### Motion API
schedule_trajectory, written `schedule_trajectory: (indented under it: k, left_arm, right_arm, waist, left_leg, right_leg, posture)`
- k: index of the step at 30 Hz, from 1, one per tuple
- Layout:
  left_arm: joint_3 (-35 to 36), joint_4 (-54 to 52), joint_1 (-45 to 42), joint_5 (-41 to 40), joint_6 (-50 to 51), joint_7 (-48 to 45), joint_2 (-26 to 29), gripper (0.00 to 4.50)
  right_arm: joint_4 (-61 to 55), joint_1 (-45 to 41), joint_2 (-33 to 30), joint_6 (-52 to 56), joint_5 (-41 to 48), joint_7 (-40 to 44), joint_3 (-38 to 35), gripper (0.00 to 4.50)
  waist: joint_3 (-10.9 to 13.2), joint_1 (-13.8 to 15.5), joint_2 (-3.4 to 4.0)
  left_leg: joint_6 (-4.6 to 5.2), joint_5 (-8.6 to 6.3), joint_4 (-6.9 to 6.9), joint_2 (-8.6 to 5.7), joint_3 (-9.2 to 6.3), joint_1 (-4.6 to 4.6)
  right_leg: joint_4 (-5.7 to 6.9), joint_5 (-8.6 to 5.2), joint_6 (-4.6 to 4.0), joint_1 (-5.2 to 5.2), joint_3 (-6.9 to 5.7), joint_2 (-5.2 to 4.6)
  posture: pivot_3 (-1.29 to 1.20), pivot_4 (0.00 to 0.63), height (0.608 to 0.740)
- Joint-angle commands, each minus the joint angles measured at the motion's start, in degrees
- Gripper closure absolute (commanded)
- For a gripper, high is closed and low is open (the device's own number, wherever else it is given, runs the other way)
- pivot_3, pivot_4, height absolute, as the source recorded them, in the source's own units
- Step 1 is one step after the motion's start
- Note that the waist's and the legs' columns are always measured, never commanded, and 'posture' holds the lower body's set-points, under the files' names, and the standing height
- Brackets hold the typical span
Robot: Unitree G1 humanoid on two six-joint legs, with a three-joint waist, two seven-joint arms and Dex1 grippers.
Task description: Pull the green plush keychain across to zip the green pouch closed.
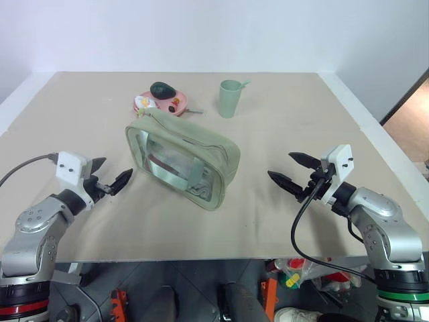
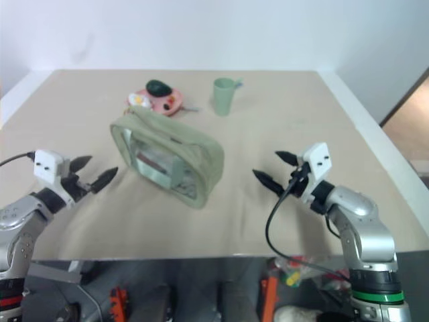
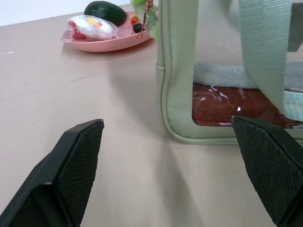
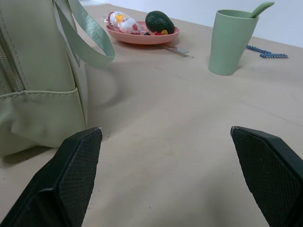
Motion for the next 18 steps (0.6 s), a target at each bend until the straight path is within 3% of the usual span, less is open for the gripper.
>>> schedule_trajectory:
  k: [1,12,18]
  left_arm:
    - [0.8,-1.0,-0.8,-0.5,-0.9,-0.3,0.4,0.05]
    - [1.5,-1.9,-0.9,-2.6,-0.9,-4.3,1.6,0.05]
    - [3.6,-10.7,-0.3,-15.9,9.0,-12.2,7.6,0.05]
  right_arm:
    - [-1.1,-0.7,-0.7,-0.6,0.5,0.8,-0.6,0.00]
    - [0.3,-1.7,-1.0,-0.7,0.4,2.5,-0.4,0.00]
    - [-1.2,-5.4,-2.4,4.5,4.0,4.3,-0.9,0.00]
  waist:
    - [0.0,0.0,0.00]
    - [0.0,0.0,0.00]
    - [0.0,0.0,0.00]
  left_leg:
    - [0.00,0.00,0.00,0.00,0.00,0.00]
    - [0.00,0.00,0.00,0.01,0.02,0.01]
    - [0.00,0.00,0.01,0.06,0.03,0.00]
  right_leg:
    - [0.00,0.00,0.00,0.00,0.00,0.00]
    - [0.00,0.00,0.00,0.00,0.01,0.02]
    - [0.01,0.01,-0.01,-0.02,0.01,0.05]
  posture:
    - [0.00,0.150,0.740]
    - [0.00,0.150,0.740]
    - [0.00,0.150,0.740]
